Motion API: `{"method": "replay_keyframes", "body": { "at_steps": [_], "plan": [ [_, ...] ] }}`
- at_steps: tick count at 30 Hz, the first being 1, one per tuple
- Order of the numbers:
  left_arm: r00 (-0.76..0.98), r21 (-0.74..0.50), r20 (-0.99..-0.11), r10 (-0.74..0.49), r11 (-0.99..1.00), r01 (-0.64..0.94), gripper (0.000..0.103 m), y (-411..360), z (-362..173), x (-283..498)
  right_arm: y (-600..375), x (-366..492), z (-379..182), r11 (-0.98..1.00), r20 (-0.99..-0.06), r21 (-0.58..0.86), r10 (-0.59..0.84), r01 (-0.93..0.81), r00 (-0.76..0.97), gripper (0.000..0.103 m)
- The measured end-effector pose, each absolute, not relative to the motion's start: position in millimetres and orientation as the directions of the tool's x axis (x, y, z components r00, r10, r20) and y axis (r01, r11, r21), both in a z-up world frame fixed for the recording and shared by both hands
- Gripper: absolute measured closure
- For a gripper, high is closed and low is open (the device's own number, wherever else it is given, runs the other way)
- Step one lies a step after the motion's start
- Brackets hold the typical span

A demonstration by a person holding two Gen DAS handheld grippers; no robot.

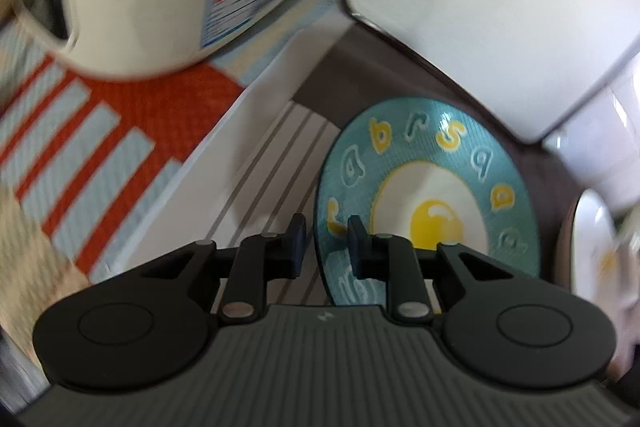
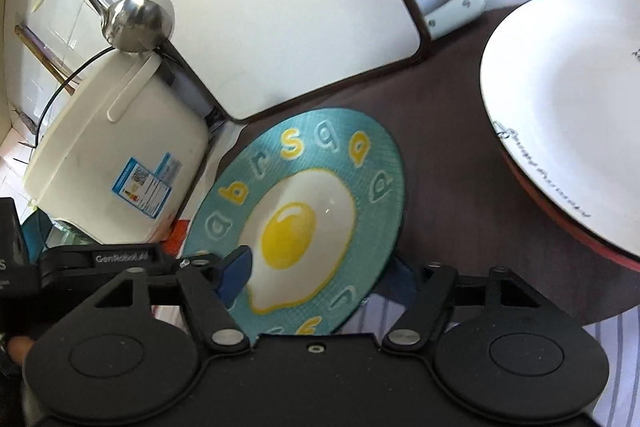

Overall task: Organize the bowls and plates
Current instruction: 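Lift the teal egg plate upright with the right gripper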

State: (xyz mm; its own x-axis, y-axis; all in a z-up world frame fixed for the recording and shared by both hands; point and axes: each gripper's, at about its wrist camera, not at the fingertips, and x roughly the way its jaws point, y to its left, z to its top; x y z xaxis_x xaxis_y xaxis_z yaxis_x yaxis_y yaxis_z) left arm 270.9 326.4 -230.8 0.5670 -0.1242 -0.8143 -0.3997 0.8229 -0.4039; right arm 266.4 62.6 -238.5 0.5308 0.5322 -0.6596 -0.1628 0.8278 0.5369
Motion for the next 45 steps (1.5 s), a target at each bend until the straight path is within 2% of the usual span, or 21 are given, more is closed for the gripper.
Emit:
{"method": "replay_keyframes", "body": {
  "at_steps": [3, 7, 8, 18, 22, 27, 29, 37, 45],
  "plan": [
    [0.574, -0.399, -0.81, -0.125, 0.834, -0.382, 0.085, 323, -232, 270, 49, 262, -245, 0.814, -0.627, 0.542, 0.558, -0.209, 0.544, 0.049],
    [0.573, -0.356, -0.814, -0.096, 0.861, -0.362, 0.085, 313, -231, 271, 35, 267, -251, 0.811, -0.636, 0.562, 0.552, -0.166, 0.539, 0.084],
    [0.571, -0.356, -0.815, -0.098, 0.862, -0.361, 0.084, 313, -231, 271, 33, 269, -252, 0.812, -0.645, 0.566, 0.543, -0.141, 0.538, 0.085],
    [0.627, -0.382, -0.776, -0.071, 0.844, -0.377, 0.086, 307, -228, 251, 45, 284, -245, 0.851, -0.707, 0.503, 0.507, -0.154, 0.494, 0.085],
    [0.635, -0.411, -0.765, -0.104, 0.838, -0.359, 0.086, 304, -228, 243, 52, 294, -233, 0.879, -0.731, 0.397, 0.477, -0.265, 0.487, 0.083],
    [0.67, -0.423, -0.735, -0.098, 0.839, -0.341, 0.086, 292, -217, 231, 40, 313, -222, 0.847, -0.747, 0.401, 0.523, -0.35, 0.411, 0.082],
    [0.698, -0.446, -0.707, -0.113, 0.838, -0.315, 0.086, 286, -207, 226, 29, 314, -215, 0.829, -0.725, 0.436, 0.554, -0.351, 0.408, 0.082],
    [0.744, -0.439, -0.654, -0.138, 0.87, -0.225, 0.086, 257, -158, 217, -5, 301, -178, 0.791, -0.678, 0.43, 0.601, -0.435, 0.423, 0.081],
    [0.77, -0.432, -0.601, -0.214, 0.897, -0.088, 0.086, 223, -118, 217, -52, 278, -137, 0.783, -0.642, 0.455, 0.619, -0.425, 0.452, 0.08]
  ]
}}
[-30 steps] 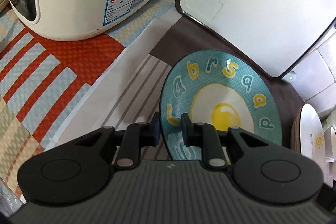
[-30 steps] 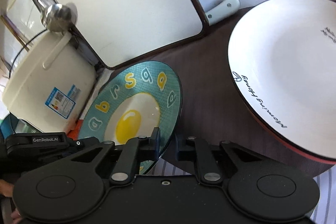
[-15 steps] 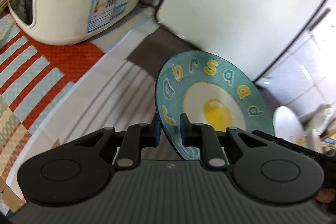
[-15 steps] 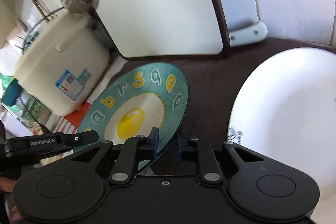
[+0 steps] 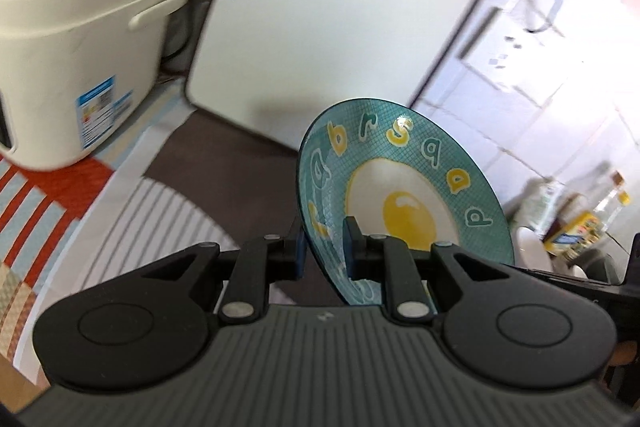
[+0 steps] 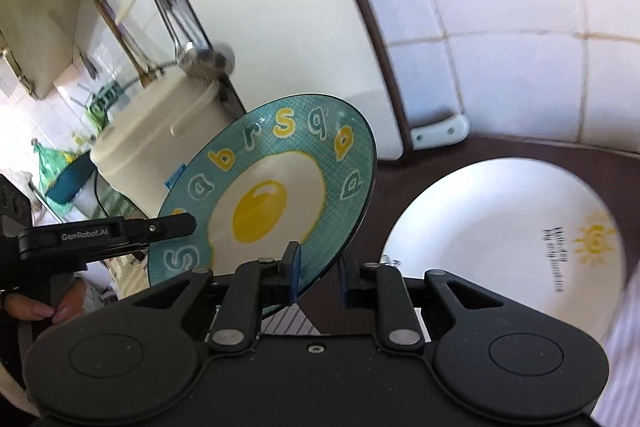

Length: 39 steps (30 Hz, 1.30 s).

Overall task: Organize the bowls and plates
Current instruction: 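Lift the teal egg plate upright with the right gripper, then carry the egg plate over the stacked sun and bunny plates, then lower the teal egg plate onto the plate stack and open the right gripper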

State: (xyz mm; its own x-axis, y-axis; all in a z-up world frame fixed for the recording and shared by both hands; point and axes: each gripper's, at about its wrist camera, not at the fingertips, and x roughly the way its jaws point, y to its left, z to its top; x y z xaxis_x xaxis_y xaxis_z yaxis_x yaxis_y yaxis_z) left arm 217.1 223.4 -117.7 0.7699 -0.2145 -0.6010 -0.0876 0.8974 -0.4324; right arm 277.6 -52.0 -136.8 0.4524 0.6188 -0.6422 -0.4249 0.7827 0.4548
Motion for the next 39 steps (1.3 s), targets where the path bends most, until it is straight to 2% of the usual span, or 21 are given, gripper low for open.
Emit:
{"method": "replay_keyframes", "body": {
  "at_steps": [8, 15, 24, 39],
  "plan": [
    [0.759, -0.424, -0.575, -0.307, 0.904, 0.045, 0.086, 175, -100, 216, -100, 242, -106, 0.828, -0.619, 0.413, 0.56, -0.378, 0.551, 0.08],
    [0.714, -0.461, -0.577, -0.397, 0.88, 0.116, 0.086, 142, -108, 226, -135, 221, -100, 0.876, -0.65, 0.378, 0.482, -0.3, 0.588, 0.08],
    [0.659, -0.484, -0.613, -0.434, 0.867, 0.12, 0.086, 126, -132, 235, -157, 209, -118, 0.893, -0.685, 0.393, 0.443, -0.218, 0.578, 0.079],
    [0.571, -0.484, -0.701, -0.428, 0.873, 0.059, 0.086, 119, -177, 265, -158, 218, -160, 0.895, -0.746, 0.415, 0.436, -0.162, 0.503, 0.079]
  ]
}}
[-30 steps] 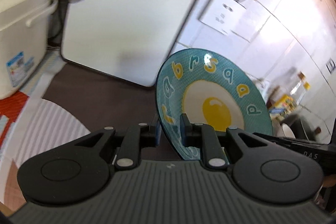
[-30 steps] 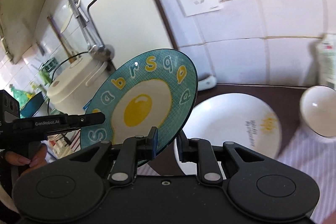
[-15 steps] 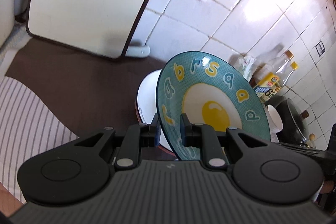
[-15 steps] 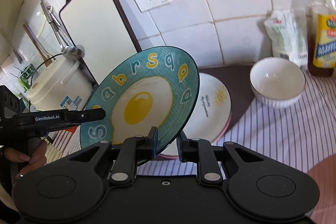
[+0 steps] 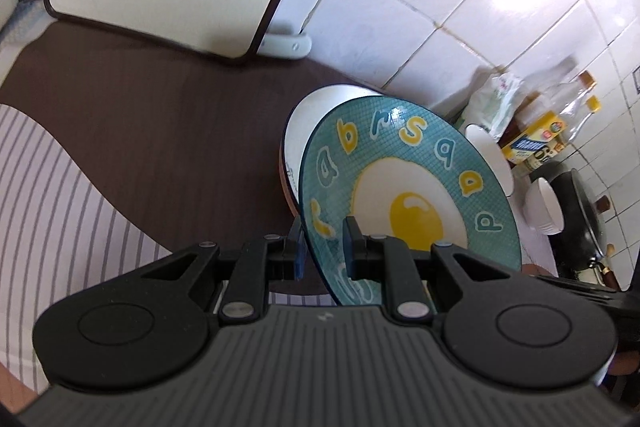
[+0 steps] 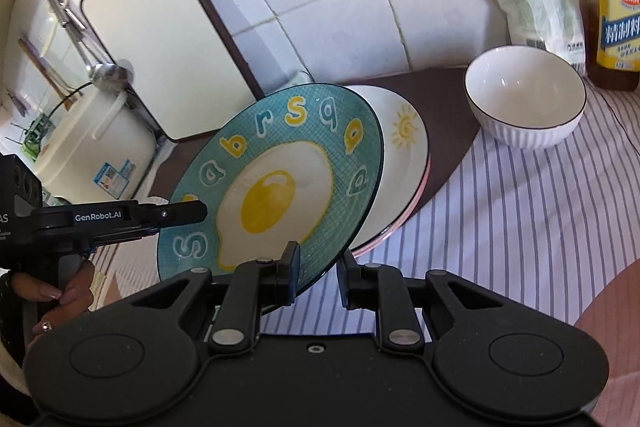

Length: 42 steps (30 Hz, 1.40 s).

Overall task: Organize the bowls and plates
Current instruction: 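Lower the teal egg plate onto the plate stack and open the right gripper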

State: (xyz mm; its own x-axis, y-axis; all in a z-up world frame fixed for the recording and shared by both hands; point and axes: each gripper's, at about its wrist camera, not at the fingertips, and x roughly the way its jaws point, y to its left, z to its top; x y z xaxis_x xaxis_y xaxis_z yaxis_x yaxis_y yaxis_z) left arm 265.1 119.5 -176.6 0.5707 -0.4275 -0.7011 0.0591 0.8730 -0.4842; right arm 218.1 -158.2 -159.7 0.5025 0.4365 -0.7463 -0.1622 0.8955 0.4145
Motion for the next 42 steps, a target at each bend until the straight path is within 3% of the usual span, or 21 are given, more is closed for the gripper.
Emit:
{"method": "replay_keyframes", "body": {
  "at_steps": [22, 27, 38, 42],
  "plan": [
    [0.47, -0.339, -0.824, -0.315, 0.94, 0.036, 0.085, 94, -184, 297, -147, 258, -175, 0.932, -0.835, 0.353, 0.351, -0.076, 0.424, 0.076],
    [0.424, -0.383, -0.834, -0.354, 0.924, 0.019, 0.085, 97, -186, 300, -133, 261, -172, 0.964, -0.864, 0.24, 0.267, -0.118, 0.427, 0.071],
    [0.408, -0.345, -0.863, -0.299, 0.938, -0.042, 0.086, 77, -185, 295, -118, 261, -177, 0.979, -0.849, -0.001, 0.108, -0.206, 0.517, 0.066],
    [0.413, -0.322, -0.87, -0.27, 0.945, -0.059, 0.086, 71, -184, 294, -121, 262, -181, 0.977, -0.843, -0.014, 0.103, -0.213, 0.529, 0.066]
  ]
}}
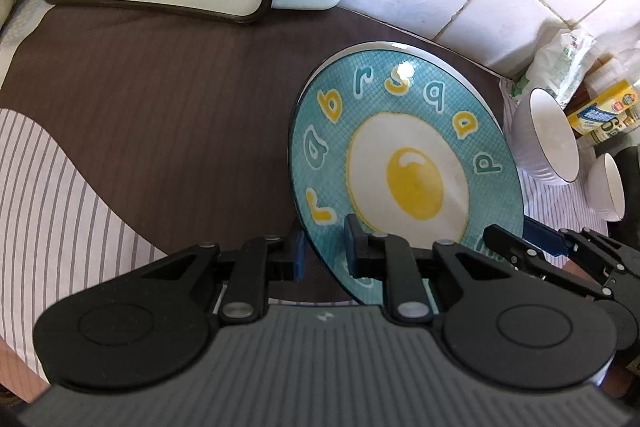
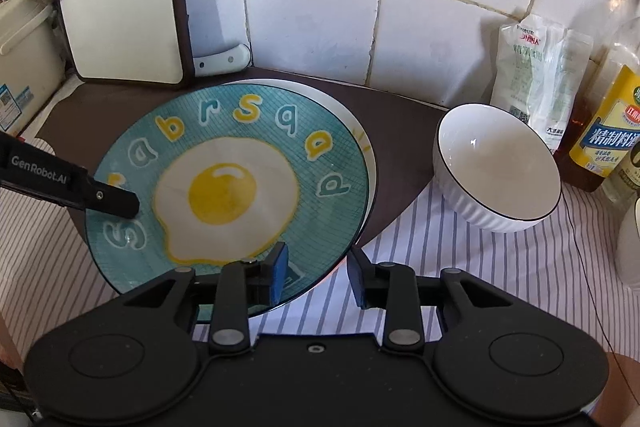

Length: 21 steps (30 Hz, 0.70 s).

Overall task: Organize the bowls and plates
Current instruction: 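Lower the teal egg plate onto the plate stack and open the right gripper, then move the left gripper toward the white ribbed bowl beside the stove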

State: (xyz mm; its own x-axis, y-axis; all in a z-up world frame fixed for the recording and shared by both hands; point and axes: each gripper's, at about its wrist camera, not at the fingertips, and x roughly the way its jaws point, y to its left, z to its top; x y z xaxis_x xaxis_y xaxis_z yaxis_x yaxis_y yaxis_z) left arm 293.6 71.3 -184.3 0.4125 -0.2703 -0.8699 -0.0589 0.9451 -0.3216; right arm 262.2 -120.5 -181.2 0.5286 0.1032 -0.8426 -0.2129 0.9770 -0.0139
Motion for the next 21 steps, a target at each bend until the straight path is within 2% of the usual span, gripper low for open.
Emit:
{"method": "replay_keyframes", "body": {
  "at_steps": [5, 12, 19, 21],
  "plan": [
    [0.421, -0.302, -0.874, -0.242, 0.95, -0.082, 0.086, 66, -185, 289, -119, 260, -184, 0.968, -0.82, -0.052, 0.098, -0.244, 0.564, 0.064],
    [0.408, -0.236, -0.896, -0.177, 0.966, -0.1, 0.085, 51, -176, 281, -137, 247, -168, 0.976, -0.789, -0.015, 0.122, -0.217, 0.602, 0.064],
    [0.438, -0.214, -0.883, -0.17, 0.975, -0.053, 0.083, 36, -136, 254, -167, 219, -140, 0.965, -0.745, 0.155, 0.254, -0.211, 0.617, 0.061],
    [0.451, -0.202, -0.877, -0.167, 0.979, -0.029, 0.077, 28, -122, 244, -173, 209, -131, 0.96, -0.723, 0.174, 0.276, -0.219, 0.634, 0.058]
  ]
}}
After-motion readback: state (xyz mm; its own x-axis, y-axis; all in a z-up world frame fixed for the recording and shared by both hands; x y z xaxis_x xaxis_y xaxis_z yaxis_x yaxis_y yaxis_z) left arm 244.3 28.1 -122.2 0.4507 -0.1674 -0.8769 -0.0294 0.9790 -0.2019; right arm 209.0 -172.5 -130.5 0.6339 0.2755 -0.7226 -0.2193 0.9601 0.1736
